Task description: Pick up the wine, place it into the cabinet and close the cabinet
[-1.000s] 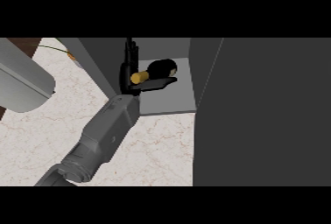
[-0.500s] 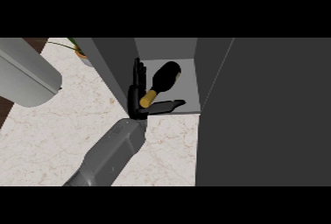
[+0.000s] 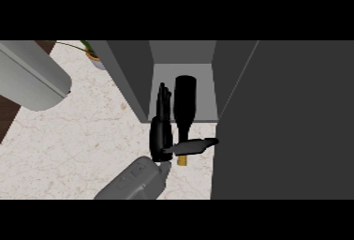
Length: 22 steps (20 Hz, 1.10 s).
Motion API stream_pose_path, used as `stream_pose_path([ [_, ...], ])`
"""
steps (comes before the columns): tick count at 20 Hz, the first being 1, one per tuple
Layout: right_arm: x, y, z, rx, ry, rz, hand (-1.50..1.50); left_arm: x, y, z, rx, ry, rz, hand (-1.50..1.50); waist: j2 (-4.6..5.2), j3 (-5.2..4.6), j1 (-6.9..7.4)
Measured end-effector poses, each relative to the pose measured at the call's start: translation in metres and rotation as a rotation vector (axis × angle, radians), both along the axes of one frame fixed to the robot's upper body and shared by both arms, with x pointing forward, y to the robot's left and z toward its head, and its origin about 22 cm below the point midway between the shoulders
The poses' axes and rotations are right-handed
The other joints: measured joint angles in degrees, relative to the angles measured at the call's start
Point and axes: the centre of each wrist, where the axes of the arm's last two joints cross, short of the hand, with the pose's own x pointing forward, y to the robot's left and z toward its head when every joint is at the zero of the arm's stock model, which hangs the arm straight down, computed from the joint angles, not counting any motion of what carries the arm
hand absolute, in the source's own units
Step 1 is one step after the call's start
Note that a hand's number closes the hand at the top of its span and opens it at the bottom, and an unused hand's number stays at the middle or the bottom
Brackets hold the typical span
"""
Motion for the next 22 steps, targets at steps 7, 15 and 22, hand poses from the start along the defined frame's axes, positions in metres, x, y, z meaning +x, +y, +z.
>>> stream_pose_path([
  [7,-0.001,0.000,0.003,-0.002,0.017,-0.013,-1.50,-0.047,-0.003,0.017,-0.055,-0.025,-0.019,-1.50,-0.05,0.00,0.38],
  [15,-0.002,0.000,0.002,-0.007,0.011,-0.011,-1.50,-0.094,0.008,0.036,-0.065,-0.024,0.019,-1.50,-0.01,0.01,0.40],
  [22,0.000,0.005,0.006,-0.034,0.040,0.024,1.50,-0.125,0.032,0.058,-0.085,-0.059,-0.014,-1.50,0.01,0.01,0.41],
])
